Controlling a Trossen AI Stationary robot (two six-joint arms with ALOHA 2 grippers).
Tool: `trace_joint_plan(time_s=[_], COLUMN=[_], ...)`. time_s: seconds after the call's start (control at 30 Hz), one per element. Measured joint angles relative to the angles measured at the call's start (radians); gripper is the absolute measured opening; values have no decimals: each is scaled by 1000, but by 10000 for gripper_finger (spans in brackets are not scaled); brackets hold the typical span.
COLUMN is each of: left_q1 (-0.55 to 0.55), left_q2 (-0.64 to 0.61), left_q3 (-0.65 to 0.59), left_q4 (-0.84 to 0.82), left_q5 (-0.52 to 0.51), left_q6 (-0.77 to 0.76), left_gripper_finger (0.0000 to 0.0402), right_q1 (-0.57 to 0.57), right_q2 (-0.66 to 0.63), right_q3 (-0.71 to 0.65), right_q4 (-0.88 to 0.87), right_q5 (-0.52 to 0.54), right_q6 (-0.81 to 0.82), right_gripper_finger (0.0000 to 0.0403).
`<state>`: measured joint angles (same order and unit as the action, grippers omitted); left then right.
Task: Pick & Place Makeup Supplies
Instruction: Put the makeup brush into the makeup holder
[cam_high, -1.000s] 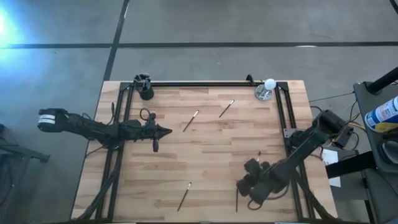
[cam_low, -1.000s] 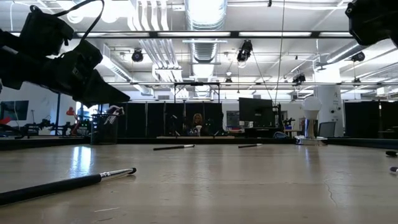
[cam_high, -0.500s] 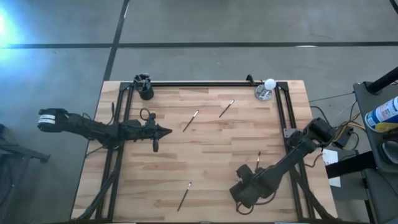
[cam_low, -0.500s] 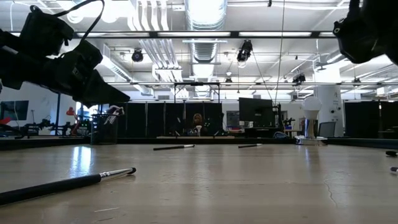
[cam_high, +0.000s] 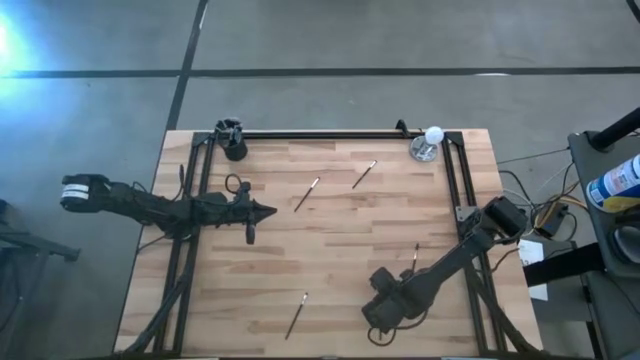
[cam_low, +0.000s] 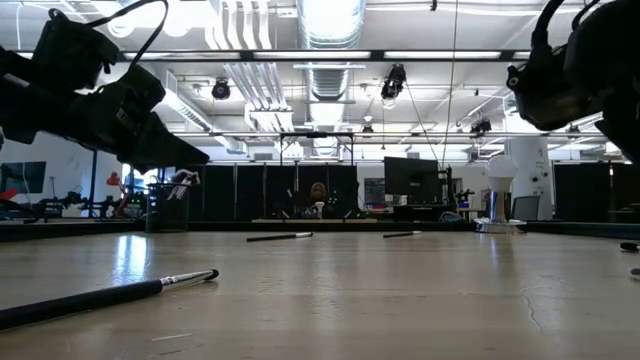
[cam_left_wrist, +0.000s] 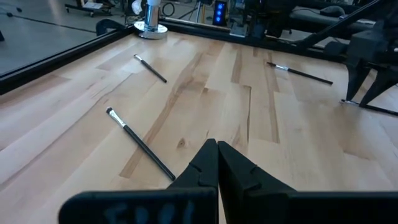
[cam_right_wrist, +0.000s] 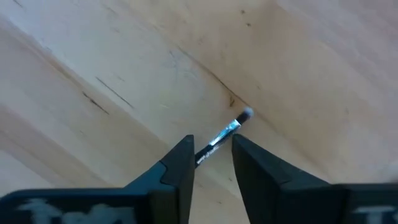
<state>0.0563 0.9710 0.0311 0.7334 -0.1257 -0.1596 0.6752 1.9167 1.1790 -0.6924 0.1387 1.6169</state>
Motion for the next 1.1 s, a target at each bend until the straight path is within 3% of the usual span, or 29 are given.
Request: trace_joint_plan(time_s=[0.4,0.7,0.87,1.1], left_q1=[0,0,-1,-9], left_q2=[2,2,2,3], left_q3=[37,63,63,63], left_q4=[-38,-84,-16,121], left_q5=[-34,-99,-111,-71], left_q6=[-81,-130,-132,-121], left_gripper_finger=[11,93,129,135], right_q1=[-39,-62,-62,-66], right_q2=[18,16,17,12], right_q3=[14,-3,-18,-37], right_q4=[-45,-8,61,202], right_q5=[-51,-25,49,207], right_q6=[-184,-405,-498,-617], right_gripper_finger=[33,23,22,22])
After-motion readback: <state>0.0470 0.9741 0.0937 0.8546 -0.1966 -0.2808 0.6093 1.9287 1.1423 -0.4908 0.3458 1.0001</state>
